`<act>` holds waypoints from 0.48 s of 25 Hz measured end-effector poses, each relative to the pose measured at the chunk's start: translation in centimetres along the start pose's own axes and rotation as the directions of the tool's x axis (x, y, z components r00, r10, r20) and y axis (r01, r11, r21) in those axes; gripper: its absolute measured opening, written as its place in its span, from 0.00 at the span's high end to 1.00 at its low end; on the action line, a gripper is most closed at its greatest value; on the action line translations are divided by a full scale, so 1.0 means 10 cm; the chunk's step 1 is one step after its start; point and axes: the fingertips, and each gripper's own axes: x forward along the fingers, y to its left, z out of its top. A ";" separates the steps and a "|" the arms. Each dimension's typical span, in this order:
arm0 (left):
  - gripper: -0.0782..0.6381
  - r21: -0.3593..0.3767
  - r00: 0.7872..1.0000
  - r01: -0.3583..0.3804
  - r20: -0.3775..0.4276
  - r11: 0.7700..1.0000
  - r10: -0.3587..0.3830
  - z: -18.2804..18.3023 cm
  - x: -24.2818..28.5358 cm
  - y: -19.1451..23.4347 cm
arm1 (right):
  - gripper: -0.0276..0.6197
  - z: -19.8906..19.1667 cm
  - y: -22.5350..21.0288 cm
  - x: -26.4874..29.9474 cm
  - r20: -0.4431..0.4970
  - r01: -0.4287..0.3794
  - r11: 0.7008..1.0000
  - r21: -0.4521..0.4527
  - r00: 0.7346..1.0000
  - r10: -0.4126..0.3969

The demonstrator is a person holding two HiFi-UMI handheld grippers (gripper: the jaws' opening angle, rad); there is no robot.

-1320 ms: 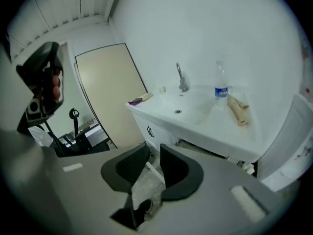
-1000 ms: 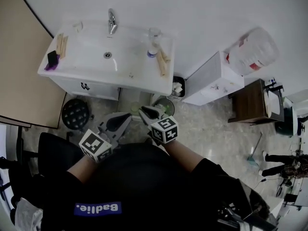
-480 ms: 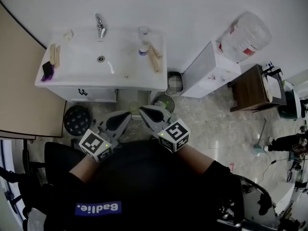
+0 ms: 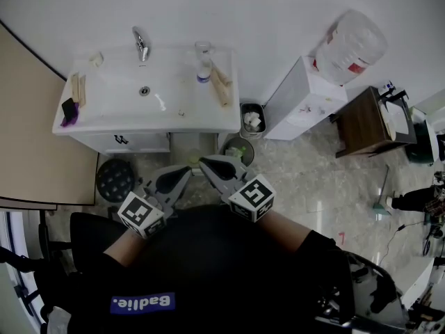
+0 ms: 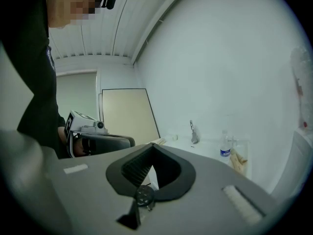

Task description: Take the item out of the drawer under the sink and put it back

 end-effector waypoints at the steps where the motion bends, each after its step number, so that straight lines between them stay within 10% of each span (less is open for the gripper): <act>1: 0.90 0.000 1.000 0.001 -0.004 1.000 -0.001 0.00 0.00 0.00 | 0.95 -0.01 0.00 0.00 0.001 -0.002 1.000 0.005 1.000 0.002; 12: 0.90 0.008 1.000 -0.012 0.014 1.000 0.012 -0.01 -0.01 -0.06 | 0.95 -0.08 0.04 -0.05 -0.011 -0.009 1.000 0.015 1.000 0.010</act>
